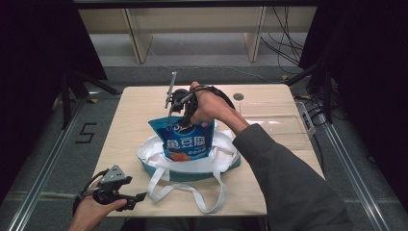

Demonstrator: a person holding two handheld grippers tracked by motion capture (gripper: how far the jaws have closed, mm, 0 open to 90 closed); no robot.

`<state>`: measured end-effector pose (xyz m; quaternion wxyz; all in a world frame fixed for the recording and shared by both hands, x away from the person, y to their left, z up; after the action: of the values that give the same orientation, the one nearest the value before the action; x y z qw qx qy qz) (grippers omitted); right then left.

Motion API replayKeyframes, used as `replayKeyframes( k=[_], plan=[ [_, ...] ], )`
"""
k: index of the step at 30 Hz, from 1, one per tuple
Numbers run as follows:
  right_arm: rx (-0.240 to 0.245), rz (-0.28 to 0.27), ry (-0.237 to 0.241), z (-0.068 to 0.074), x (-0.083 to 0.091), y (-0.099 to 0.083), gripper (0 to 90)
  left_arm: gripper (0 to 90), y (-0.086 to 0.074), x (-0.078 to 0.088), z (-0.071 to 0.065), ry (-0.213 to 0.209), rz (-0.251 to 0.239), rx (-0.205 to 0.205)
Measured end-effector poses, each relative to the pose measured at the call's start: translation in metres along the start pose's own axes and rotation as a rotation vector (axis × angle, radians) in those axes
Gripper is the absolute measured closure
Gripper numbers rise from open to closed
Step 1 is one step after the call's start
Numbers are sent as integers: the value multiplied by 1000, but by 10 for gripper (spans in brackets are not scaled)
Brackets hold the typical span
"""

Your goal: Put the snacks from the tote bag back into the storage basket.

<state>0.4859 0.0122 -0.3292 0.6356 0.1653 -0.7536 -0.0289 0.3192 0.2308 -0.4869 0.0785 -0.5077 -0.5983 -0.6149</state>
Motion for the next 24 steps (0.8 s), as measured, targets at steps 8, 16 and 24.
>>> replayKeyframes(
  k=[8, 16, 24],
  plan=[
    [22, 23, -15, 5, 13, 4, 900, 189, 0, -1, 1, 5, 5, 2],
    [28, 27, -34, 7, 46, 20, 900, 189, -1, -2, 0, 4, 9, 18],
    [86, -10, -76, 5, 83, 30, 900, 188, -1, -2, 0, 1, 10, 17]
  ],
)
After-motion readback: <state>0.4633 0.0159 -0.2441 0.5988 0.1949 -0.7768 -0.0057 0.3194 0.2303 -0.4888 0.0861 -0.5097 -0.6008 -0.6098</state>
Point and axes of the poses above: each handheld gripper's, and its own axes: x roughly backward along the jaws, y roughly out of its top, z roughly to its left, the point moved 4 cm from there along -x, roughly forward along the jaws, and after that the axes turned 13 degrees about x, right-handed, at the moved point
